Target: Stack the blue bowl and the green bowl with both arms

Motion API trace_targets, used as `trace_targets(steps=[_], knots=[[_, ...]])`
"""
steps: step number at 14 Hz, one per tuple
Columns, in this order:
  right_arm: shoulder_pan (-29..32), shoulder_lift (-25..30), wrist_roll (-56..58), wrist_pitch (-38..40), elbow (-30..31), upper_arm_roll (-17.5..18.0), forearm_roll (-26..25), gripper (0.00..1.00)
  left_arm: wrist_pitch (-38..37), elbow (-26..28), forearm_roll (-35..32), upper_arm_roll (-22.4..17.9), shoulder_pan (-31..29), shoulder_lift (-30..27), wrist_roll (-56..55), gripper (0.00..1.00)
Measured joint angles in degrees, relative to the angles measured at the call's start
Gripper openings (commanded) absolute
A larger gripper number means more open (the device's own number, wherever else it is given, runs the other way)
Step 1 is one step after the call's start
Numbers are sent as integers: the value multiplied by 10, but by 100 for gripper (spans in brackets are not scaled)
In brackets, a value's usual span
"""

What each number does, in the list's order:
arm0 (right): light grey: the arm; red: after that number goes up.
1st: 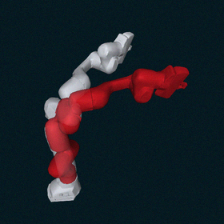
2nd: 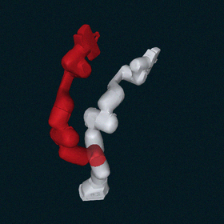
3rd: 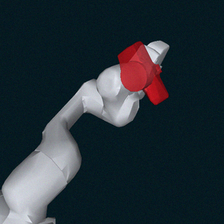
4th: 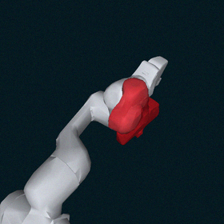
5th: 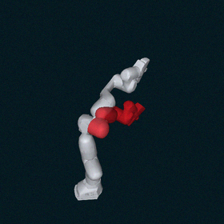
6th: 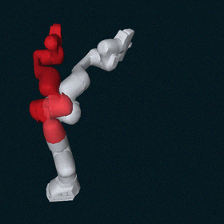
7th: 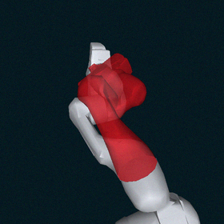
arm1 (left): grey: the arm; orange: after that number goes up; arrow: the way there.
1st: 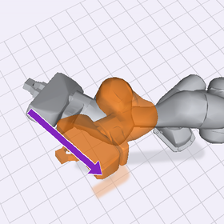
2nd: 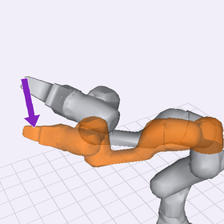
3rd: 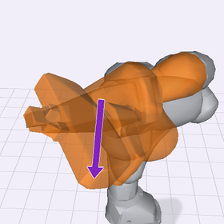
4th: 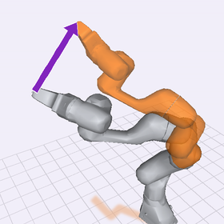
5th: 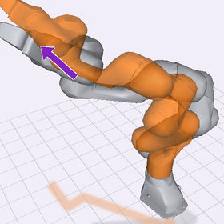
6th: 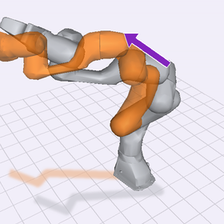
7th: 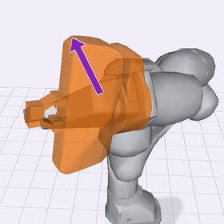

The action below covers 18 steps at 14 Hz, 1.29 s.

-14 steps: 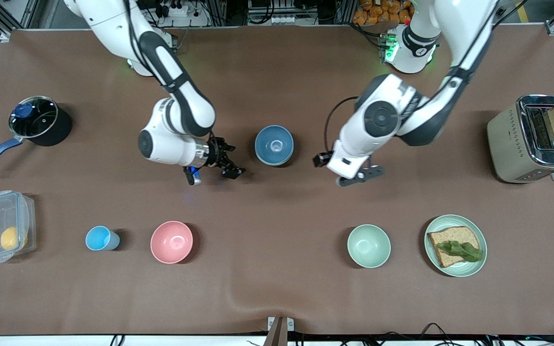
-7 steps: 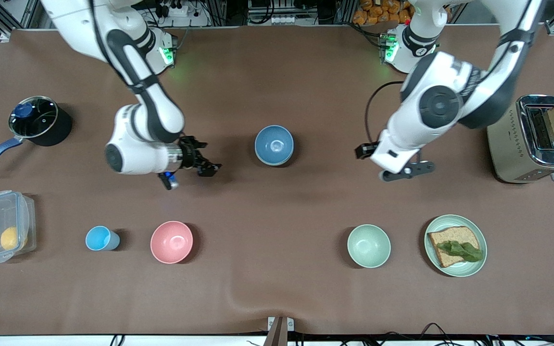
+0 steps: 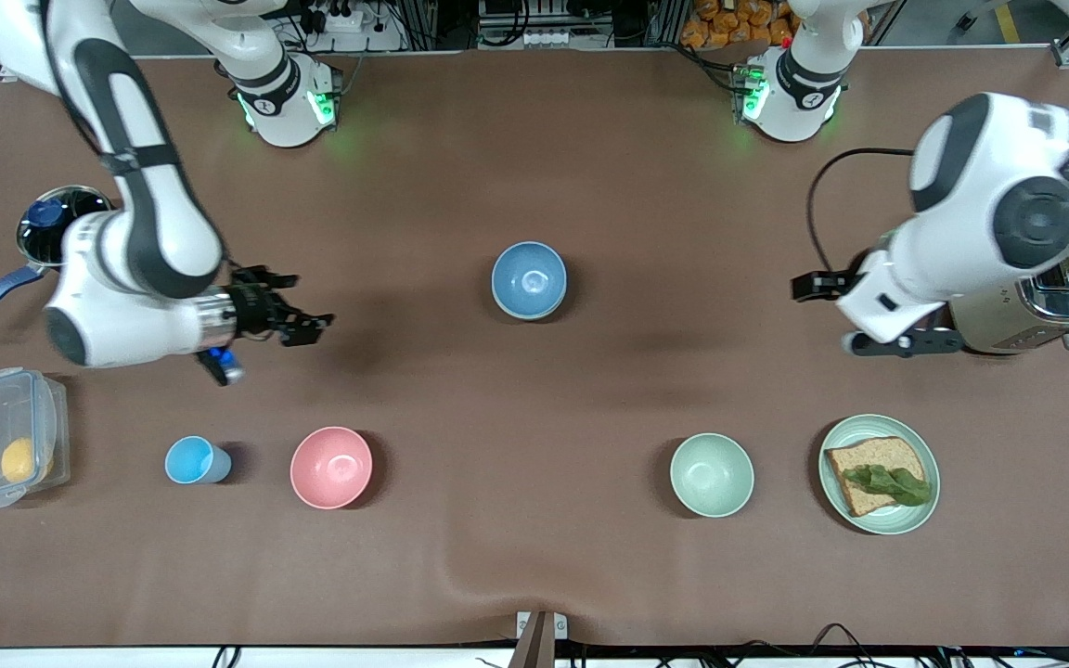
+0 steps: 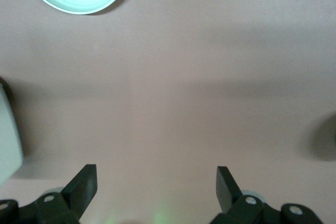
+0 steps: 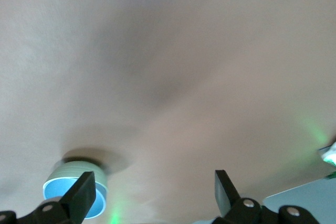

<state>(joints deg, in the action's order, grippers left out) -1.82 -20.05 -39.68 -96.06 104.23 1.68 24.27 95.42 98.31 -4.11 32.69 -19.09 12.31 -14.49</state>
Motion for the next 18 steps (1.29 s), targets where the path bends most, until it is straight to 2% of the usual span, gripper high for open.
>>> trace_targets(steps=[3,8,10,13,15,18], knots=[[36,2,44,36,-45,7,-39,100,-14,-11,0,0,-23,0,24,100],[45,24,79,41,-87,26,-80,100,-17,-22,0,0,-33,-4,34,100],[45,56,168,57,-111,33,-112,100,-23,-22,0,1,-34,-14,33,100],[55,104,285,69,-125,15,-128,100,-38,-21,2,-1,-29,-37,31,100],[65,128,307,70,-135,6,-129,100,-40,-19,11,-35,-5,-57,30,100],[64,171,310,66,-139,12,-132,100,-40,-20,16,-99,45,-86,33,100]])
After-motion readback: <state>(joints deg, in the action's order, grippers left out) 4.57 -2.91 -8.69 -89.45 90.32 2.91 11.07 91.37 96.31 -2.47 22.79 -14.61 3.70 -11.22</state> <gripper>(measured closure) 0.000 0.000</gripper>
